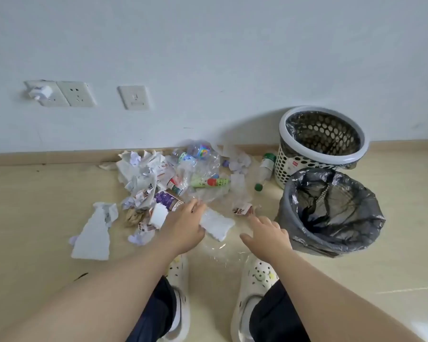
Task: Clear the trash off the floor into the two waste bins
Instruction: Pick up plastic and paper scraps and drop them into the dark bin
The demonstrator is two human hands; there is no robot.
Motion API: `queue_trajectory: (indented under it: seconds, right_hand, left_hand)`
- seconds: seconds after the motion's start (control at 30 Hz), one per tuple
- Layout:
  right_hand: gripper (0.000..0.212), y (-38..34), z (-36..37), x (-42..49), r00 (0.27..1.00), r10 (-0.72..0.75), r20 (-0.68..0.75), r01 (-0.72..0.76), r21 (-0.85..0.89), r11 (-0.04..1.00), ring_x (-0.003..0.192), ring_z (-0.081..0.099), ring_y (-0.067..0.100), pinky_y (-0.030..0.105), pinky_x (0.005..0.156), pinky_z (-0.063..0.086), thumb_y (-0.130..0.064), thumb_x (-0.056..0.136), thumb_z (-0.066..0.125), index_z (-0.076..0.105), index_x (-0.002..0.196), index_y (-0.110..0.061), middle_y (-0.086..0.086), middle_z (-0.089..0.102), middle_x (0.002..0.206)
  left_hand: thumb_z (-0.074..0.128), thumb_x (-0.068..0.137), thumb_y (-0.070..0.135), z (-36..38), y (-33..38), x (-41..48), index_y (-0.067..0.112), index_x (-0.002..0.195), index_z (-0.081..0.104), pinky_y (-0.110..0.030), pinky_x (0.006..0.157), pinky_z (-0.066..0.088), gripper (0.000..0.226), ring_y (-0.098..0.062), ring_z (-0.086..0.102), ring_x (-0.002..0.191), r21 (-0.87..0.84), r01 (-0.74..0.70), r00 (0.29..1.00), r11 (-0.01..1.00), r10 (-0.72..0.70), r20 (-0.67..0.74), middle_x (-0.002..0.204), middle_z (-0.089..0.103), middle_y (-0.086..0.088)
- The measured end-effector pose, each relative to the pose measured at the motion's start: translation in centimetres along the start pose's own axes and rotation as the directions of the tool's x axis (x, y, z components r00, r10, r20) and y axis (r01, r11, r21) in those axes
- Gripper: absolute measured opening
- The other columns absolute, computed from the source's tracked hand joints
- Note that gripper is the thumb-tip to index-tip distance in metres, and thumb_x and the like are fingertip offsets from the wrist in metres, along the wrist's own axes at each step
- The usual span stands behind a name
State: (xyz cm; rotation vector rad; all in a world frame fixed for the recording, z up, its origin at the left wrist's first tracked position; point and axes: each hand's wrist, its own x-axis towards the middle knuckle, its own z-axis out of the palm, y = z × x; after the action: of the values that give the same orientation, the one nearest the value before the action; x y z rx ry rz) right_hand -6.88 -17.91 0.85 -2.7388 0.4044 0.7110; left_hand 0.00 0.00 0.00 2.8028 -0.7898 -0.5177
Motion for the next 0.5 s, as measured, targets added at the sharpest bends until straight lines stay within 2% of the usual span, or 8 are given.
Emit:
queue_trajectory:
  seconds: [0.13,0.23,0.3,0.4,0.5]
  right_hand:
    - [0.048,2.1,1.8,6.9,0.995,-0.028,0.101,0.043,-0.152,0.987,0.129,0.035,0.027,0.038,0.105,0.029,-0.039,0.094,0.042,0.033,0.139,-0.023,0.003,0.035,0.143]
    - [0.055,3.2,2.9,11.6,0.992,-0.027,0.124,0.05,-0.187,0.981,0.13,0.034,0.027,0.039,0.105,0.03,-0.041,0.091,0.047,0.03,0.14,-0.024,0.002,0.033,0.145]
    - [0.068,3.4,4.4,13.8,0.987,-0.042,0.154,0.066,-0.156,0.985,0.133,0.031,0.027,0.041,0.107,0.028,-0.043,0.086,0.053,0.022,0.144,-0.026,0.002,0.027,0.148]
    - [0.096,3.2,8.7,16.5,0.966,-0.052,0.253,0.079,-0.1,0.992,0.143,0.012,0.029,0.047,0.112,0.018,-0.049,0.078,0.063,0.0,0.148,-0.03,0.003,0.005,0.157]
    - [0.11,3.0,12.7,18.0,0.933,-0.041,0.358,0.09,-0.122,0.988,0.145,-0.013,0.032,0.053,0.114,0.011,-0.054,0.076,0.065,-0.019,0.146,-0.036,0.002,-0.026,0.155]
  left_hand:
    - [0.045,0.091,0.024,3.2,-1.9,7.3,0.017,0.137,0.033,-0.036,0.1,0.036,0.048,-0.023,0.028,0.135,0.083,-0.027,0.994,0.996,0.017,0.112,0.15,0.022,-0.003]
    - [0.046,0.091,0.026,5.0,-2.7,12.4,0.017,0.137,0.033,-0.037,0.099,0.036,0.048,-0.023,0.027,0.136,0.066,-0.015,0.995,0.998,0.008,0.097,0.152,0.019,-0.003]
    - [0.046,0.091,0.026,6.7,-3.2,14.8,0.018,0.138,0.033,-0.037,0.099,0.038,0.049,-0.024,0.028,0.134,0.02,0.017,0.998,1.0,-0.018,0.061,0.15,0.023,-0.003]
    - [0.045,0.091,0.025,10.8,-3.9,16.1,0.019,0.141,0.028,-0.036,0.102,0.034,0.053,-0.022,0.025,0.135,-0.072,0.097,0.993,0.993,-0.092,0.072,0.149,0.023,-0.002]
    - [0.047,0.09,0.028,14.4,-4.9,15.8,0.022,0.142,0.025,-0.035,0.103,0.031,0.057,-0.021,0.018,0.139,-0.047,0.098,0.989,0.994,-0.092,0.114,0.153,0.014,0.001]
